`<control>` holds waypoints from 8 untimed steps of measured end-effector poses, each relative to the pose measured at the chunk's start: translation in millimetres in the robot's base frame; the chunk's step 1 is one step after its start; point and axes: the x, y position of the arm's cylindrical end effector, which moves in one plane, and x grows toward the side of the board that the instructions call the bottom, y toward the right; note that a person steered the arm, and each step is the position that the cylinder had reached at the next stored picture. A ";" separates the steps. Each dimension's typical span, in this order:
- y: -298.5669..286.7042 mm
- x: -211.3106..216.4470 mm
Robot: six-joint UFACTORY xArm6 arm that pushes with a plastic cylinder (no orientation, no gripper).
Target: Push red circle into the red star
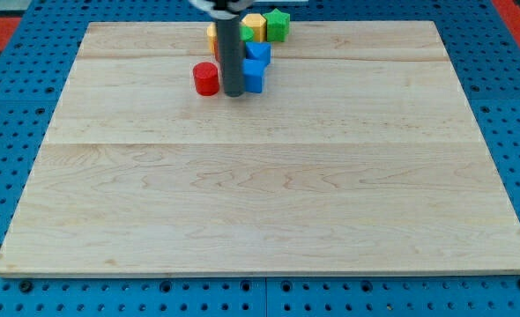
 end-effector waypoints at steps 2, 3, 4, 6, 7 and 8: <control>19.5 -26.4; 27.5 -32.5; -15.4 39.0; -96.0 40.4; -89.9 16.3; -63.9 -10.0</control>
